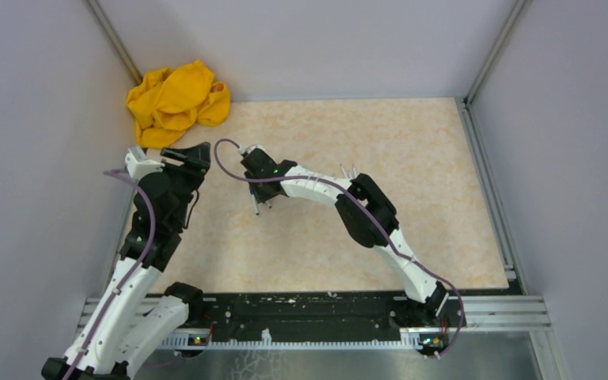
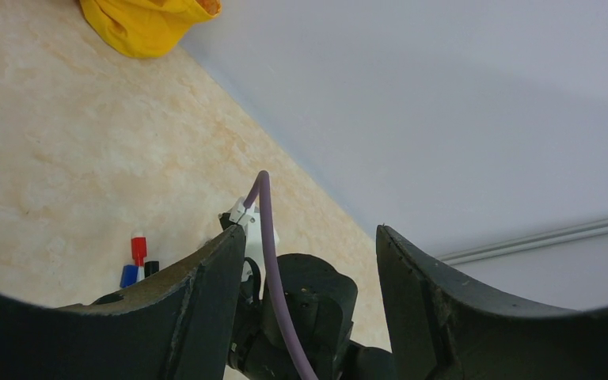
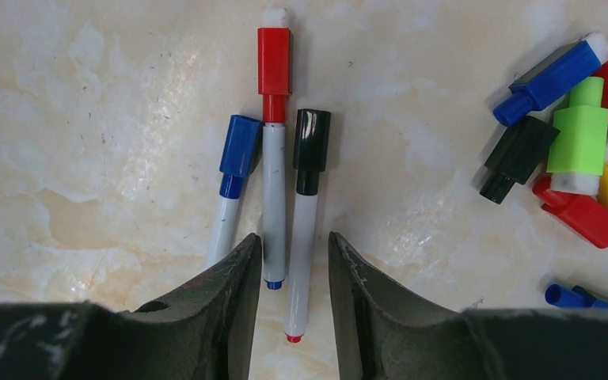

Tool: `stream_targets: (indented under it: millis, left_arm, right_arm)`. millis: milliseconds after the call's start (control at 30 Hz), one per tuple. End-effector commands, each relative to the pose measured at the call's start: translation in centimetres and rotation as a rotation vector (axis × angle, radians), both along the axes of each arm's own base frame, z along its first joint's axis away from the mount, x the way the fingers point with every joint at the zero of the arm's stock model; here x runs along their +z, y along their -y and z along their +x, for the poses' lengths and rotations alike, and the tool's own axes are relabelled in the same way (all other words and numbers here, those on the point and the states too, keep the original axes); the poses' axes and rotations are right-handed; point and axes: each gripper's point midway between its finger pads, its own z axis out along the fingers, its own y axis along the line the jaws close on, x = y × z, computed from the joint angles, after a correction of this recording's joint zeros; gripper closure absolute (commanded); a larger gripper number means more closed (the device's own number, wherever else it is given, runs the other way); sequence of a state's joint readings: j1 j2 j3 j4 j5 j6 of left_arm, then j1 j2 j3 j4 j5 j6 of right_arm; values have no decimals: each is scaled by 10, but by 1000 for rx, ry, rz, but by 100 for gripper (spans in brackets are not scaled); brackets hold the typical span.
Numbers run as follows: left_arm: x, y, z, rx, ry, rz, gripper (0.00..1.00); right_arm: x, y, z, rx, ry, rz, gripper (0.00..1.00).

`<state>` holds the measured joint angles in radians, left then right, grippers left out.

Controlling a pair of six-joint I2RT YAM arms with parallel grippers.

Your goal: Open the pen caps

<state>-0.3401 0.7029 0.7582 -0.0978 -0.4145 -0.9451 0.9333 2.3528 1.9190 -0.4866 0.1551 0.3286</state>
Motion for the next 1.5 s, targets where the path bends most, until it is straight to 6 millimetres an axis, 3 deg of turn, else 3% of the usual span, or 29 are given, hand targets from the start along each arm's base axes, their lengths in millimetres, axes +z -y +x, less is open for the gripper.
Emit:
stream_targets:
  millis: [0,600,1167,1467]
  left_arm:
    - [15,1,-4,-11,41,0,32]
    - [15,6,1,-27,30,-8,32]
    - [7,8,1,-31,18,-11,32]
    - [1,5,5,-13,6,-3,32]
  right_arm:
    - [12,-2,0,0,36,14,64]
    - [40,8,-5,11,73,40,64]
    - [15,35,-16,17,61,-57,64]
    - [2,33,-15,65,58,-88,73]
